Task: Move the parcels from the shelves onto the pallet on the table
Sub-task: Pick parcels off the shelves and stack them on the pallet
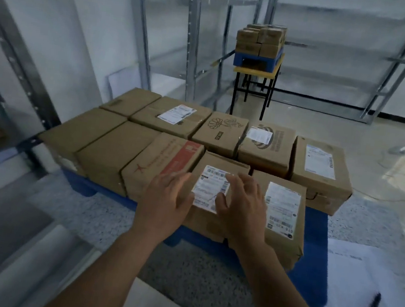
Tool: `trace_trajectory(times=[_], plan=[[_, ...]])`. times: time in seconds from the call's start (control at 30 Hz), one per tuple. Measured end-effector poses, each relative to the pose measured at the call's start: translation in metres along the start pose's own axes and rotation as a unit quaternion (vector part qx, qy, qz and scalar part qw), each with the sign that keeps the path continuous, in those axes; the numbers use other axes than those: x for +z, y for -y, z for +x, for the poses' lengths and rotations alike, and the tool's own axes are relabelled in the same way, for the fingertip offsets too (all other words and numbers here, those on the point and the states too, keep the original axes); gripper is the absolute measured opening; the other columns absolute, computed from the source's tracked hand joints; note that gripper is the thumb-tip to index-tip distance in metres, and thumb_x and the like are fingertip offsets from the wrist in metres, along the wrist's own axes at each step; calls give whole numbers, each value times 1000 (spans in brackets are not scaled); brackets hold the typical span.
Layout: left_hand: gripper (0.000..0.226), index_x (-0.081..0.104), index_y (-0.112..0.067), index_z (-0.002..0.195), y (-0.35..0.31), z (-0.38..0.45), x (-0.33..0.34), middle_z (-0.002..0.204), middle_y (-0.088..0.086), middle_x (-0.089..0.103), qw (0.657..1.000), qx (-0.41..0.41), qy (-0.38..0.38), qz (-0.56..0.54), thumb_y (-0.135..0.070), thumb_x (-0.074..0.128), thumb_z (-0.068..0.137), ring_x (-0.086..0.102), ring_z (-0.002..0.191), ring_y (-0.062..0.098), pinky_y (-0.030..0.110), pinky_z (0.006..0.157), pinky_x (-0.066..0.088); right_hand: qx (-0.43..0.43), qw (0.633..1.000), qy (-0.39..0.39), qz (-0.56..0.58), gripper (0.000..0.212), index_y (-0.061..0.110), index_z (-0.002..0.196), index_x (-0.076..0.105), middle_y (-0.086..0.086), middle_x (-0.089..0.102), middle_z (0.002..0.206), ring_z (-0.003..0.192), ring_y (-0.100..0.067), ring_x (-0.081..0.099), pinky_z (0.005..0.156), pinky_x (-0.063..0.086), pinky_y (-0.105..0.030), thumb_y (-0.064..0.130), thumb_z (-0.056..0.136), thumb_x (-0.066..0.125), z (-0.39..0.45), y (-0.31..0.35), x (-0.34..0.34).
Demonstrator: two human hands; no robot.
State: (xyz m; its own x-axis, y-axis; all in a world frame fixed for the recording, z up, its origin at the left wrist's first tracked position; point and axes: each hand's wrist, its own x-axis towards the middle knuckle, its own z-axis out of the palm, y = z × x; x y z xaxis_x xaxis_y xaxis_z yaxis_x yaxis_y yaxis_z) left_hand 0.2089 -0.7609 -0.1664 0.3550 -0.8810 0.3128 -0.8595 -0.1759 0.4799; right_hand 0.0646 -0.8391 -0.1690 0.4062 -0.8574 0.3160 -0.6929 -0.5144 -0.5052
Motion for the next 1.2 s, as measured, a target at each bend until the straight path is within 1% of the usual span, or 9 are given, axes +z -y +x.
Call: trace_trajectory(times=[0.2,0.37,0.67,0.73,0.83,0.93,1.03,1.13,1.2], plan=[[63,50,-19,134,36,-27,-20,132,0,55,997,-55,-42,41,-55,29,87,48,120,21,46,97,42,-75,997,13,13,39,10,122,58,-15,48,135,125,-33,45,99,41,-46,22,85,63,1,34,34],[66,50,-19,134,63,-36,-38,134,-1,53,992,-96,-56,62,-57,27,85,47,122,23,47,97,41,-114,993,41,11,36,14,126,52,-8,41,140,126,-26,38,102,32,-36,28,93,51,8,66,54],[66,53,-14,131,146,-38,-83,132,7,56,981,-154,-102,61,-56,30,86,51,119,30,48,98,41,-184,979,83,22,30,15,120,53,-6,42,137,123,-24,40,99,33,-35,27,95,41,32,154,103],[66,55,-13,129,170,-35,-96,129,8,58,978,-166,-113,56,-56,31,85,53,117,32,49,97,42,-192,978,82,23,35,12,114,57,-11,50,129,115,-29,48,92,39,-38,29,91,37,39,178,120],[70,52,-15,132,210,-28,-123,131,6,57,972,-192,-121,58,-58,27,83,51,119,29,45,99,39,-210,974,75,34,26,9,95,61,-14,59,104,87,-31,58,72,43,-34,24,86,43,52,220,148],[68,57,-12,126,254,-20,-154,125,7,61,967,-201,-145,56,-56,29,83,55,113,29,41,95,40,-229,969,80,44,40,10,104,62,-14,60,110,93,-30,59,77,45,-35,32,86,33,66,272,174],[68,54,-14,130,305,-17,-187,130,6,57,962,-217,-155,62,-56,29,82,53,117,27,43,98,40,-262,959,98,55,45,12,105,62,-11,60,106,86,-25,59,68,44,-29,36,85,29,77,326,201],[67,53,-16,131,352,-17,-220,131,6,56,955,-224,-185,65,-57,29,83,52,117,29,44,98,41,-284,952,99,64,30,10,108,62,-12,60,108,88,-26,60,66,46,-30,28,88,49,89,377,229],[71,52,-16,132,376,-14,-244,132,9,55,948,-237,-198,76,-59,27,82,50,119,32,41,97,38,-296,948,90,80,36,9,120,60,-14,60,117,99,-29,62,73,53,-34,20,86,64,95,405,246]])
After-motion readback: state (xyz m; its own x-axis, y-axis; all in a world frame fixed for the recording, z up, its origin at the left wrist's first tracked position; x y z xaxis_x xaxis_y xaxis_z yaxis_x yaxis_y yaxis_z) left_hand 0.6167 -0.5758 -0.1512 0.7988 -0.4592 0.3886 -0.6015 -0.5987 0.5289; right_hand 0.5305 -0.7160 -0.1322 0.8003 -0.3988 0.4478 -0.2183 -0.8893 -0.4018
